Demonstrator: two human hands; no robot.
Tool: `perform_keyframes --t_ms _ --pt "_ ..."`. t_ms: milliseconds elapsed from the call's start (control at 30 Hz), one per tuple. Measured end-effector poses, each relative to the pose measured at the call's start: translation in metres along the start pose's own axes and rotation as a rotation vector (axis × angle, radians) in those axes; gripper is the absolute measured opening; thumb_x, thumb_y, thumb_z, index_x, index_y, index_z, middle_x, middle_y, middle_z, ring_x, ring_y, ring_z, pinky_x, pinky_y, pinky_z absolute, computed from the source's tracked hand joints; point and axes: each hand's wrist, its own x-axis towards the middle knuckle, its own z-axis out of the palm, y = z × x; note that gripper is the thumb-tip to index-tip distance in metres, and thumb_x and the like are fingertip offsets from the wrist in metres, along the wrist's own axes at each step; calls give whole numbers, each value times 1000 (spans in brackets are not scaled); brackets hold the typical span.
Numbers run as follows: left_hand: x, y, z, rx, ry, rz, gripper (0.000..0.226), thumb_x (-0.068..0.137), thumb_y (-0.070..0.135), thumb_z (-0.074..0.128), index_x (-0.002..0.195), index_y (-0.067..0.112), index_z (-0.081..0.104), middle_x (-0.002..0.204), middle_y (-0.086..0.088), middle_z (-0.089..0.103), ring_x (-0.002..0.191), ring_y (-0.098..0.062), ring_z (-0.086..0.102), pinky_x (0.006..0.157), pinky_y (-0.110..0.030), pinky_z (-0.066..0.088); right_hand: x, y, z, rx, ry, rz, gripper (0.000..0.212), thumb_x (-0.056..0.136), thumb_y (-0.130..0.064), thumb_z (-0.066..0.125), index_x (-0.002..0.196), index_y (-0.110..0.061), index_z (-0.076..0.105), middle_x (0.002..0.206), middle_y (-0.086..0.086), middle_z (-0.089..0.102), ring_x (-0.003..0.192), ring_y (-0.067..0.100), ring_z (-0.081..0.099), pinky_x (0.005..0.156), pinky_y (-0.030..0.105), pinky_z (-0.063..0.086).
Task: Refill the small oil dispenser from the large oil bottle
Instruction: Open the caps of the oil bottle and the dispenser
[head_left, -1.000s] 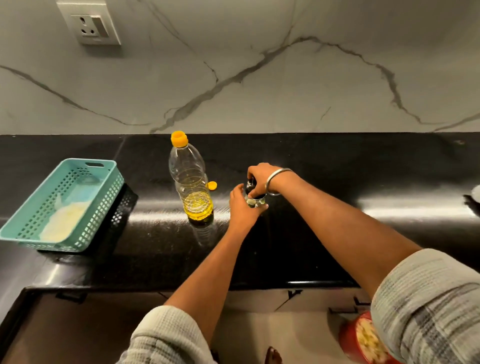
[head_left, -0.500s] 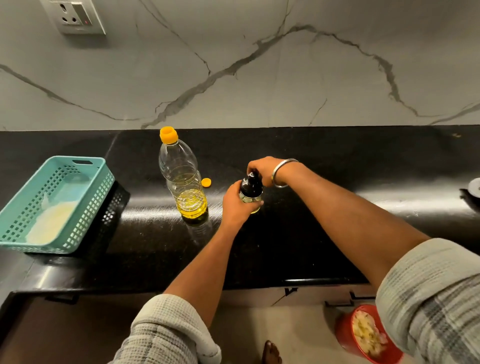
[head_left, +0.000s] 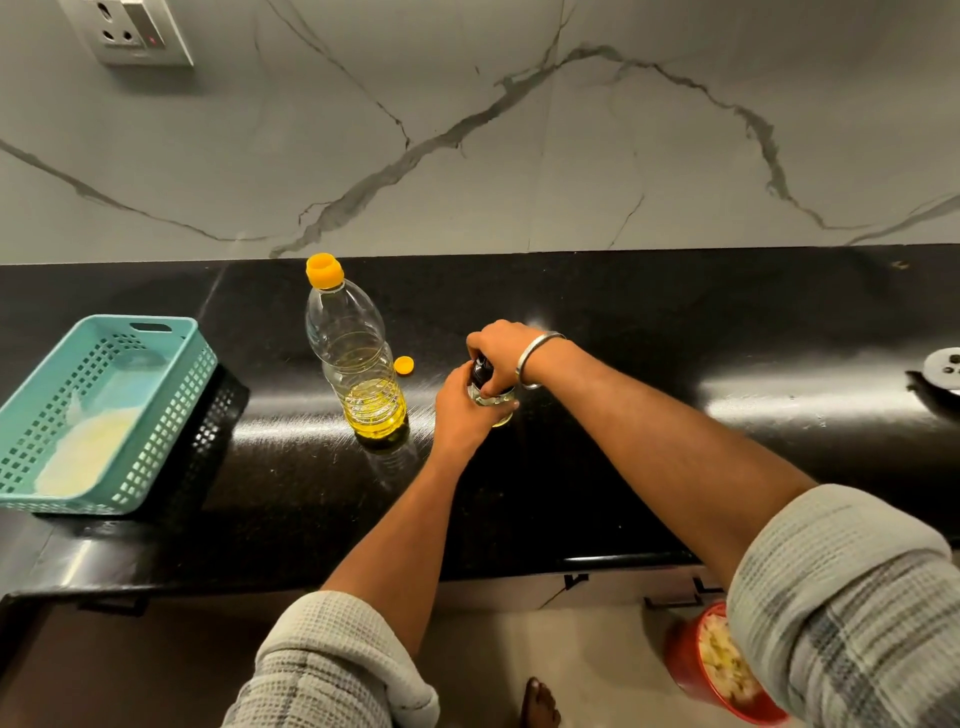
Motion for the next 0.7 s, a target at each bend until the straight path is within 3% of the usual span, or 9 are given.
perform_keyframes --t_ms 100,233,367,433,500,633,700 --pt "0 -1 0 7 13 -16 56 63 23 88 112 19 59 103 6 64 94 -13 62 81 -28 52 -1 2 -6 -41 -58 -81 56 67 -23 82 116 -21 55 115 5 58 101 26 59 83 38 53" --pt "-2 2 -1 -13 19 -53 55 63 21 88 106 23 54 92 13 60 91 -12 62 76 -24 49 -2 7 -9 -19 -166 -184 59 69 -5 79 119 -22 55 129 3 42 113 25 51 91 33 48" --pt "-2 2 -3 10 0 -11 60 64 23 88 115 23 56 97 16 60 93 -7 60 76 -17 46 -3 9 -9 122 -68 -120 48 73 -30 79 114 -26 55 125 0 38 104 21 50 89 33 50" --pt "-1 2 -3 29 -2 -4 65 65 23 87 122 20 56 102 13 59 95 -7 58 82 -22 47 -1 6 -6 62 3 -54 48 77 -44 73 115 -22 53 119 3 46 99 22 54 84 34 51" --pt "0 3 -3 38 -2 -1 63 65 23 87 120 21 57 103 12 60 96 -9 59 84 -25 49 1 3 -4 -8 12 -15 49 78 -45 70 115 -18 53 116 7 53 98 25 57 82 37 51" --pt "0 0 -3 11 6 -14 57 62 25 89 110 21 60 99 11 66 92 -9 65 76 -22 52 2 4 -17 4 -151 -135 50 72 -14 79 117 -20 57 122 2 47 110 24 53 91 37 51" --pt "0 -1 -3 0 10 -18 56 61 25 89 108 23 59 97 10 68 91 -9 66 77 -26 55 1 6 -21 2 -220 -165 54 70 -8 80 116 -24 58 128 1 41 114 26 50 93 39 51"
